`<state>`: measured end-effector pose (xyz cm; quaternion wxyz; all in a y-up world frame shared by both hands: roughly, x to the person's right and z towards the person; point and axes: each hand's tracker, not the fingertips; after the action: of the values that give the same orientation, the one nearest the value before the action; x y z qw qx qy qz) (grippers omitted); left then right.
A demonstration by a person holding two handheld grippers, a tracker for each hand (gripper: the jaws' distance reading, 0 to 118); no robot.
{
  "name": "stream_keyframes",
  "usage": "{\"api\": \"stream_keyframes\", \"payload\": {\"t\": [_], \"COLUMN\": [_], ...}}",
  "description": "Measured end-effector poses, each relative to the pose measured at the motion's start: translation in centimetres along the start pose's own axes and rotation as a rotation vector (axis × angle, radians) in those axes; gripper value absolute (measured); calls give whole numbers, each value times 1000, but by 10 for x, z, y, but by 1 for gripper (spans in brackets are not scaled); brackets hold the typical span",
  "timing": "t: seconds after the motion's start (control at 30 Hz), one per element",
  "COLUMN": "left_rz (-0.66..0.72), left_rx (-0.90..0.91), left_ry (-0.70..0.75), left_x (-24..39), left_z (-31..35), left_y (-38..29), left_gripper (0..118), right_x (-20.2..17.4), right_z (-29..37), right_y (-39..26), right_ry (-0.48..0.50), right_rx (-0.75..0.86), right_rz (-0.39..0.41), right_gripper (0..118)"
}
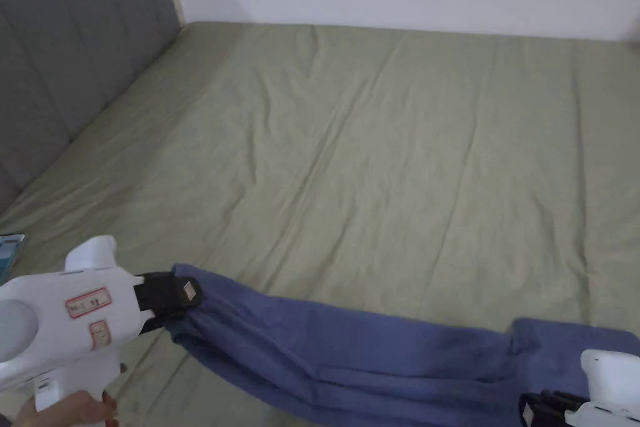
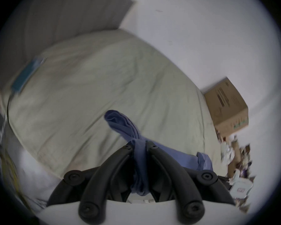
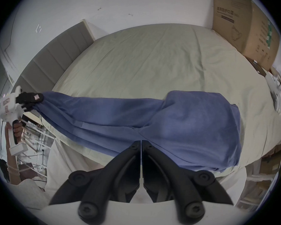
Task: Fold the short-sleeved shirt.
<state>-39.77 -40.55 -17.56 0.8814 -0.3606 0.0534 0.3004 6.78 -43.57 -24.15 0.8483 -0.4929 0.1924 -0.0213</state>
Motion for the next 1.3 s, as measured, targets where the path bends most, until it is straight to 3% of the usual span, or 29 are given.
{"api": "stream_keyframes", "payload": {"t": [0.2, 0.33, 0.47, 0.53, 0.57, 0.63, 0.67, 0.7, 0.87, 0.9, 0.97, 1.0, 1.13, 1.3], "left_rz": [-354, -423, -444, -477, -490, -537, -535, -532, -439, -404, -302, -257, -285, -314], "left_rx": [-65, -138, -276, -291, -295, -392, -455, -469, -429, -406, -333, -302, -290, -458], "left_ry": [-181, -211, -285, -238, -234, -217, -210, -232, -262, -252, -222, -191, -83, -238], "left_x": [131, 175, 192, 198, 199, 202, 202, 200, 187, 180, 167, 163, 152, 172], "left_z": [-21, -62, -99, -116, -126, -141, -145, -145, -126, -121, -110, -107, -118, -145], "left_y": [-23, -61, -95, -109, -115, -125, -131, -136, -120, -113, -97, -87, -79, -112], "left_gripper": [12, 12, 12, 16, 28, 87, 103, 108, 104, 84, 21, 5, 5, 5], "right_x": [38, 59, 79, 91, 97, 106, 110, 113, 114, 112, 109, 107, 97, 92], "right_z": [14, 29, 51, 57, 60, 64, 65, 66, 58, 55, 51, 49, 42, 37], "right_y": [-17, -32, -45, -51, -53, -58, -61, -63, -64, -63, -60, -59, -53, -53], "right_ry": [-30, -62, -131, -144, -149, -158, -156, -156, -145, -146, -137, -132, -104, -91], "right_rx": [45, 67, 100, 108, 110, 115, 118, 121, 94, 88, 83, 84, 83, 75], "right_rz": [-116, -190, -212, -235, -249, -280, -291, -301, -314, -307, -293, -290, -280, -260], "right_gripper": [2, 2, 1, 2, 2, 2, 2, 2, 2, 2, 2, 2, 2, 1]}}
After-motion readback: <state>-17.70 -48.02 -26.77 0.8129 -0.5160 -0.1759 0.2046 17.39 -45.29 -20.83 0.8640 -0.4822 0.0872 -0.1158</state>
